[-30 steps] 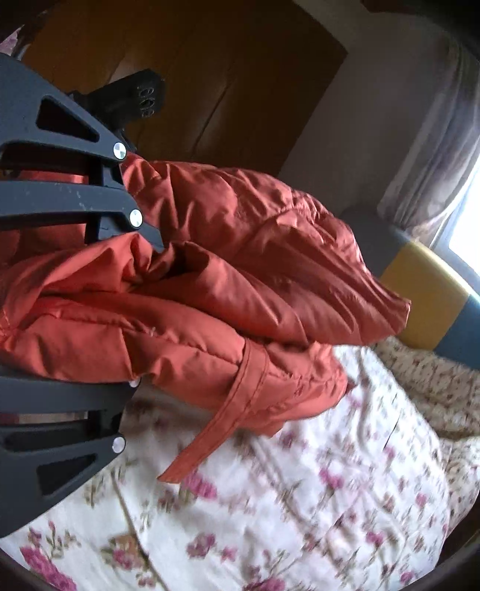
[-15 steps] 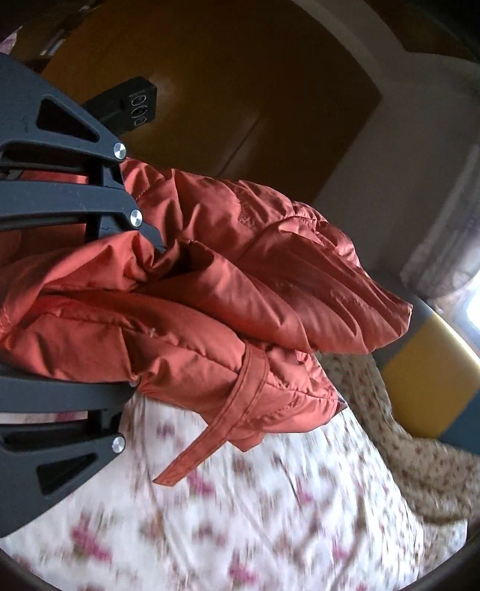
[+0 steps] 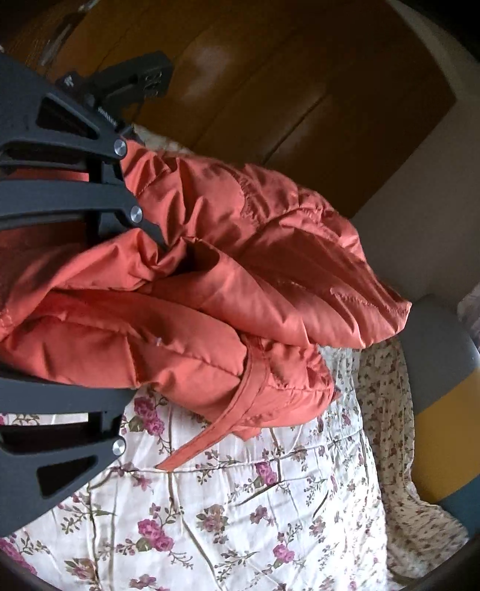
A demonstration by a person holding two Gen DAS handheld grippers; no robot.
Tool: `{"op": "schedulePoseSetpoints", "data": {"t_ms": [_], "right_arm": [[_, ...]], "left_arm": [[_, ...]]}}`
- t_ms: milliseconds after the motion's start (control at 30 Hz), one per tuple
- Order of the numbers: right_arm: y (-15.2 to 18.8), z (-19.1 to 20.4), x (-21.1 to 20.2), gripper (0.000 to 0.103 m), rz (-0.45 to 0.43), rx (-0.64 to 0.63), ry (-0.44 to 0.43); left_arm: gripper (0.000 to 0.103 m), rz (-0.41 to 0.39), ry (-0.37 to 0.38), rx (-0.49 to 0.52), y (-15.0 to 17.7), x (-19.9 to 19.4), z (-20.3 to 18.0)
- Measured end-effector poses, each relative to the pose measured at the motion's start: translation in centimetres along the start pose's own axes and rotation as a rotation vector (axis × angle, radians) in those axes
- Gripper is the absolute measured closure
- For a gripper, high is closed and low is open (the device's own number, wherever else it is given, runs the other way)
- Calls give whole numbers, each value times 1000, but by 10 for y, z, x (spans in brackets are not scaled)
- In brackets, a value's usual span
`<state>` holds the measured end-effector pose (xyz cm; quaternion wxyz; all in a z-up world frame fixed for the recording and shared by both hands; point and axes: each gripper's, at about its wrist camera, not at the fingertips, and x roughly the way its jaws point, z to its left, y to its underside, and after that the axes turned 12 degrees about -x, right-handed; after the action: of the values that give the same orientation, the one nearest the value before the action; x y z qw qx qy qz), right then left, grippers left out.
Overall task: Fold large clothes
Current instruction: 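Lower the folded jacket onto the bed and open both grippers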
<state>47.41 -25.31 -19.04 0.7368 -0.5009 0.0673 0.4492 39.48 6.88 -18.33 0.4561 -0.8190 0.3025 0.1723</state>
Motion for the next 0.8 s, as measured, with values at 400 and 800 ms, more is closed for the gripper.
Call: {"op": "schedulePoseSetpoints", "data": {"t_ms": [400, 800], "right_arm": [[17, 22, -9, 53, 29, -46, 115], [72, 35, -36, 45, 84, -97, 285]], "left_arm": [[33, -43, -94, 29, 16, -10, -4], [17, -80, -179, 215, 58, -45, -38]]}}
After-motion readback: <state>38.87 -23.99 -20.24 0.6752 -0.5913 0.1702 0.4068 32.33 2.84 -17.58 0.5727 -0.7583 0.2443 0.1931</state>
